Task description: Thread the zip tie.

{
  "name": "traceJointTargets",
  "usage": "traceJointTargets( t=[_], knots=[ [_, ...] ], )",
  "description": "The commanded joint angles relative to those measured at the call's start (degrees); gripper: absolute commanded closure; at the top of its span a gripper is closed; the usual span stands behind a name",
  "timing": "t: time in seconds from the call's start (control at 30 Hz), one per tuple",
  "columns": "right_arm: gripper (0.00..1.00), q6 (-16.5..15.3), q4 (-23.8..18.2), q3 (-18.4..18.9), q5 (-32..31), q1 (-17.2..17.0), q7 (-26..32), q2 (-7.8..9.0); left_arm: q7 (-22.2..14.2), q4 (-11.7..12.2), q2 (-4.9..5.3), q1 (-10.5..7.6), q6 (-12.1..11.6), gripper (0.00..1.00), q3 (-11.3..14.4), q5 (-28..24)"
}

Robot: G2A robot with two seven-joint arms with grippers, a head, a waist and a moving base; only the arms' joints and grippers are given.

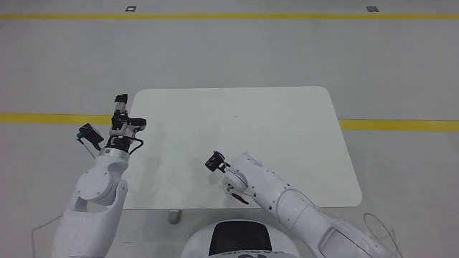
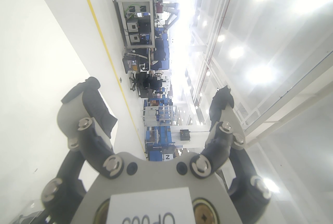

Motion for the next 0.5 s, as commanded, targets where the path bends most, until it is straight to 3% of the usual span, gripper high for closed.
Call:
traceJointTargets(
  t=[0.0,0.23,0.47],
  knots=[
    [1.0,0.16,-0.1,0.0,-0.05,-0.08,0.11,-0.02,0.0,0.0,0.0,0.0,0.0,0.0,0.0,0.0],
    [1.0,0.6,-2.69,0.16,-0.69,-1.11,1.03,0.19,0.0,0.0,0.0,0.0,0.0,0.0,0.0,0.0],
    [1.0,0.37,-8.4,1.7,-1.69,-3.61,2.84,1.26,0.0,0.0,0.0,0.0,0.0,0.0,0.0,0.0]
  ],
)
